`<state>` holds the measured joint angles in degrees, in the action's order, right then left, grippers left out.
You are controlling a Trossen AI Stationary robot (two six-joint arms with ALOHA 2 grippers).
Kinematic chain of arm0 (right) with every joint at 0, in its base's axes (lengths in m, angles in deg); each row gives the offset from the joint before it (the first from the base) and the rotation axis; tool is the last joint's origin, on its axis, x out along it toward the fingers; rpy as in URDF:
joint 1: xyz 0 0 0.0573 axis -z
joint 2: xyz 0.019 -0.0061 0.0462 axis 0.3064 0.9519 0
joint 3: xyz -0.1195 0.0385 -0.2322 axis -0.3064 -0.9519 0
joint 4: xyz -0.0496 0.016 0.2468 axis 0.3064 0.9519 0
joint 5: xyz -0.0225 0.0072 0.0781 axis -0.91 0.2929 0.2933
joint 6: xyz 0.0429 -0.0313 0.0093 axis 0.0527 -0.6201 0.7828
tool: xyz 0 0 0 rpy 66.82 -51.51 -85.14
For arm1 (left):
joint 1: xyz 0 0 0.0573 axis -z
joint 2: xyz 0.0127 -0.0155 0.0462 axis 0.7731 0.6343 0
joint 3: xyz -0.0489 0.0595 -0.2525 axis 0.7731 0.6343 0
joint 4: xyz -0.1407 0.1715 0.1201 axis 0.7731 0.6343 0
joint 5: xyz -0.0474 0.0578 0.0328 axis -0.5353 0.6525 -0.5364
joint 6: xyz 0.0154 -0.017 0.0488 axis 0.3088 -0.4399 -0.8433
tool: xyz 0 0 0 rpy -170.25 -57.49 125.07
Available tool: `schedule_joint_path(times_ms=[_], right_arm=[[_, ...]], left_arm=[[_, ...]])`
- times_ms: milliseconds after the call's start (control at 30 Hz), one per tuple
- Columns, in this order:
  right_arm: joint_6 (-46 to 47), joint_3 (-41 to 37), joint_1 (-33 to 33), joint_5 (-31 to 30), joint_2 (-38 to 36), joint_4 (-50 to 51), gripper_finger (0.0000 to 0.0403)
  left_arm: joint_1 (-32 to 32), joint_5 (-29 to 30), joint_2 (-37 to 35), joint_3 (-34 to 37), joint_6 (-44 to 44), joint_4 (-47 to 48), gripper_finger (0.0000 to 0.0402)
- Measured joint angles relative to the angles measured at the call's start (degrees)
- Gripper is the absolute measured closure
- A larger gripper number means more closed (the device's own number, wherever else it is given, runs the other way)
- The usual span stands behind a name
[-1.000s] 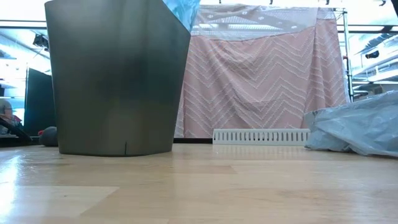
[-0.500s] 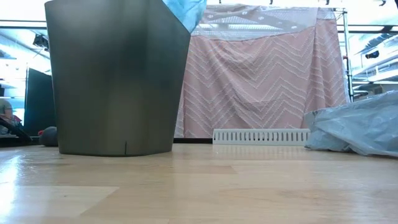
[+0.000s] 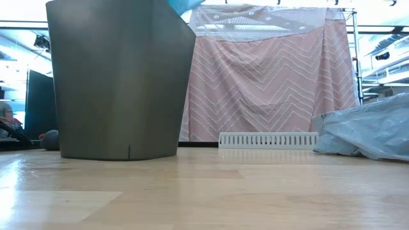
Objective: Place trash/remove bag and relplace
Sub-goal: Remove the blue trash bag from the black trash bin
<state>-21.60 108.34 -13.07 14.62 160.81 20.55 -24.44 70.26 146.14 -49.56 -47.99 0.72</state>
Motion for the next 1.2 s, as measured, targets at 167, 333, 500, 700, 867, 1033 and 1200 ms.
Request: schedule_joint_path(times_ms=[167,333,500,700,867,1033,1200], right_arm=[[-11.36,0.04,-1.62,-0.03,-0.94,-17.69,0.0403],[-17.20,0.08,-0.53,-7.83,-1.24,-19.51,0.0403],[-17.38,0.00,-0.73,-13.22,-1.08,-14.56,0.0403],[-12.97,0.00,-5.94,-4.90,-1.42,-15.90,0.0403],[-7.04,0.00,-10.63,-3.10,-1.54,-16.06,0.0403],[1.87,-0.07,-11.69,4.77,-0.74,-13.80,0.0403],[6.41,-0.30,-10.29,8.58,1.42,-15.62,0.0403]], left_arm=[[0.00,-5.13,-0.03,0.00,-8.80,-13.78,0.0400],[-0.90,-6.21,-0.92,0.00,-8.03,-13.81,0.0400],[-1.87,-4.28,-0.82,0.02,-2.96,-7.41,0.0400],[-0.89,0.33,-0.46,0.13,5.18,-2.63,0.0400],[4.49,3.73,-0.29,0.11,10.55,-3.78,0.0400],[7.77,15.34,-0.31,0.11,10.88,3.53,0.0400],[8.05,17.20,-0.29,0.13,10.33,10.10,0.0400]])
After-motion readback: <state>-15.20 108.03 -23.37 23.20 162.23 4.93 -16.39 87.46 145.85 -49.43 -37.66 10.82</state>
